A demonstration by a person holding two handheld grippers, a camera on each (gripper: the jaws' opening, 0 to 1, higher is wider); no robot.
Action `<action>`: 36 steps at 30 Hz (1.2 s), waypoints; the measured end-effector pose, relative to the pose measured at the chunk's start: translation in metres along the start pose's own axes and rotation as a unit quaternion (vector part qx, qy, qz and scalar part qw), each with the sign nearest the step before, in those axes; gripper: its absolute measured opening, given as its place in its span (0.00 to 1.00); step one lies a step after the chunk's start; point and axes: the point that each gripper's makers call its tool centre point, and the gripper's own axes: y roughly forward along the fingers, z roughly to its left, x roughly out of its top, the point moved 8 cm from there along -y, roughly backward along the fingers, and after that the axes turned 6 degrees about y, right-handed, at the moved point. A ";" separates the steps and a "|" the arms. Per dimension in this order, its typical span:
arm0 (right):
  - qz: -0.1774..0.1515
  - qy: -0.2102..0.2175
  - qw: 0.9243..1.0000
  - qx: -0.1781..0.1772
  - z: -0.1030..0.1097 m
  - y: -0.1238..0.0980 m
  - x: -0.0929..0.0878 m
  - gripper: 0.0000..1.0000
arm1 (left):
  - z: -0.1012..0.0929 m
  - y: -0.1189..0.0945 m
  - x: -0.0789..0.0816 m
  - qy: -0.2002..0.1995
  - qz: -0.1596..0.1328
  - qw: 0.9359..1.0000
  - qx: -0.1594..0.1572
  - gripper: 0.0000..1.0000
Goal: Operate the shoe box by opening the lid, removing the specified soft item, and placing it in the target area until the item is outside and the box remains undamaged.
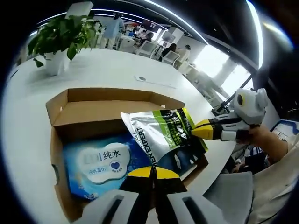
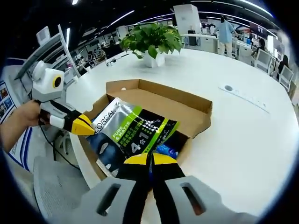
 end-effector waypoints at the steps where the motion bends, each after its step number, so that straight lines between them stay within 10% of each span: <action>1: -0.001 0.001 1.000 -0.001 -0.002 -0.002 0.000 0.00 | -0.002 0.002 0.001 0.002 0.001 1.000 -0.002 0.00; 36: -0.022 0.055 0.996 -0.069 -0.073 -0.067 -0.017 0.00 | -0.071 0.067 0.032 0.057 0.020 0.997 -0.053 0.00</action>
